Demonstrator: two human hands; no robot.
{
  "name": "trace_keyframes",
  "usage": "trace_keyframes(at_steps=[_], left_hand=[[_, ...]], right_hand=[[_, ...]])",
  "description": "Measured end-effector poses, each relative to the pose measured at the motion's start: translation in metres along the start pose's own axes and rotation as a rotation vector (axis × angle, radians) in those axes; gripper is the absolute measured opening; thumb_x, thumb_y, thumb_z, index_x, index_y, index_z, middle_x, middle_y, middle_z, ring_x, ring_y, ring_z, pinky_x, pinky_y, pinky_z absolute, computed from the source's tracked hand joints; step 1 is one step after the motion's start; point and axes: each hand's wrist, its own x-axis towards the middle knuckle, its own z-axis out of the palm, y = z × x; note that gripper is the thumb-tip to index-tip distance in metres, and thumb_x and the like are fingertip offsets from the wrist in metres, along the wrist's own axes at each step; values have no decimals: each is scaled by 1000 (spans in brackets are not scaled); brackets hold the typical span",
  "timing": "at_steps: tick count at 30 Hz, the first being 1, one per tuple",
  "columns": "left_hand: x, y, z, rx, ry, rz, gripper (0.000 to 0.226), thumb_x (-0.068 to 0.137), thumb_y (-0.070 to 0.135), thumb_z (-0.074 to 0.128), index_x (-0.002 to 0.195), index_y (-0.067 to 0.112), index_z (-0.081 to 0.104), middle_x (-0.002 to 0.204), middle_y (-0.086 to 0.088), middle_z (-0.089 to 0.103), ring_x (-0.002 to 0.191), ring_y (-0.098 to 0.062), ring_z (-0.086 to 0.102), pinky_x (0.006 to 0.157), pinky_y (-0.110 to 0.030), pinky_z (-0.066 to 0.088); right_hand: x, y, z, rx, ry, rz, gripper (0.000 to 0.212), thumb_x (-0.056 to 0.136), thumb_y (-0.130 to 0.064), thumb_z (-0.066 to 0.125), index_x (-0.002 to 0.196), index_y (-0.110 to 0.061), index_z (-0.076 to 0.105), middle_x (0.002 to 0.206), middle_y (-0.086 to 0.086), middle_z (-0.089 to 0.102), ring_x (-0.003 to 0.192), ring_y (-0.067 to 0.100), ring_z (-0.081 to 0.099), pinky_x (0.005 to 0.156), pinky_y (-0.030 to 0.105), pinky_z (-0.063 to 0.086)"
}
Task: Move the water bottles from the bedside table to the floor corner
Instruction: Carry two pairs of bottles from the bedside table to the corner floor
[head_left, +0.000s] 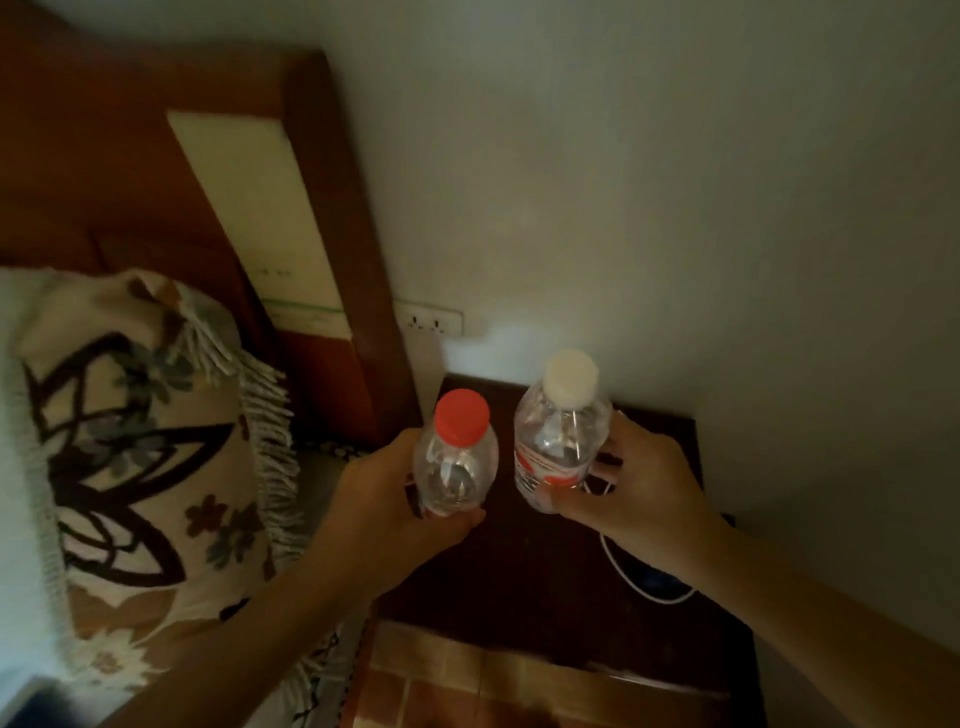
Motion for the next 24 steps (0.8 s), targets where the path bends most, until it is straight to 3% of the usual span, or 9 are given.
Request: trace_keyframes(at_steps=[4, 6, 8, 10, 14, 18, 21, 24], left_hand=[[9, 65, -36, 41, 2, 54, 57, 61, 34, 89, 113, 24, 65, 98, 20, 72, 94, 8, 66, 76, -6, 50], [15, 98, -51, 39, -10, 96, 54, 62, 30, 89, 109, 33, 64, 96, 26, 72, 92, 10, 67, 75, -5, 50], [21, 129, -64, 42, -32, 139, 54, 62, 31, 89, 106, 40, 60, 94, 32, 70, 91, 14, 65, 74, -3, 49], [29, 157, -76, 51, -45, 171, 54, 63, 35, 87, 110, 35, 61, 96, 26, 71, 94, 14, 65, 75, -2, 49], [43, 203, -97, 45, -46, 213, 57, 62, 34, 87, 113, 31, 61, 99, 21, 70, 96, 12, 65, 75, -3, 50], [53, 247, -117, 44, -51, 220, 49, 60, 36, 86, 101, 43, 60, 93, 21, 72, 91, 9, 68, 72, -10, 56], [57, 276, -131, 51, -45, 239, 47, 62, 29, 87, 90, 49, 56, 77, 30, 70, 84, 18, 65, 62, -3, 51], [58, 299, -139, 64, -59, 248, 46, 64, 28, 86, 95, 47, 58, 80, 28, 71, 82, 15, 67, 63, -4, 51]], right_hand=[[-7, -56, -46, -3, 59, 0, 52, 66, -30, 85, 109, -44, 58, 101, -36, 71, 103, -11, 67, 82, 7, 52], [-9, -79, -68, -25, 77, -11, 54, 67, -26, 87, 105, -48, 56, 98, -41, 69, 100, -11, 67, 81, 8, 53], [-10, -103, -88, -47, 98, -17, 54, 67, -26, 88, 107, -47, 57, 96, -33, 72, 98, -8, 69, 82, 12, 56], [-10, -126, -107, -76, 125, -44, 53, 68, -32, 87, 111, -42, 59, 97, -26, 73, 96, -8, 69, 79, 12, 56], [-10, -167, -141, -110, 192, -90, 51, 67, -30, 89, 111, -33, 62, 93, -28, 69, 92, -19, 65, 72, 1, 49], [-14, -203, -172, -140, 247, -114, 50, 66, -28, 90, 109, -30, 65, 89, -29, 67, 86, -23, 63, 70, -3, 46], [-18, -226, -193, -168, 254, -125, 54, 65, -36, 88, 114, -28, 67, 98, -22, 72, 90, -11, 68, 77, 5, 49], [-23, -243, -211, -186, 275, -150, 49, 63, -42, 86, 107, -37, 65, 94, -27, 71, 92, -10, 69, 77, 6, 53]])
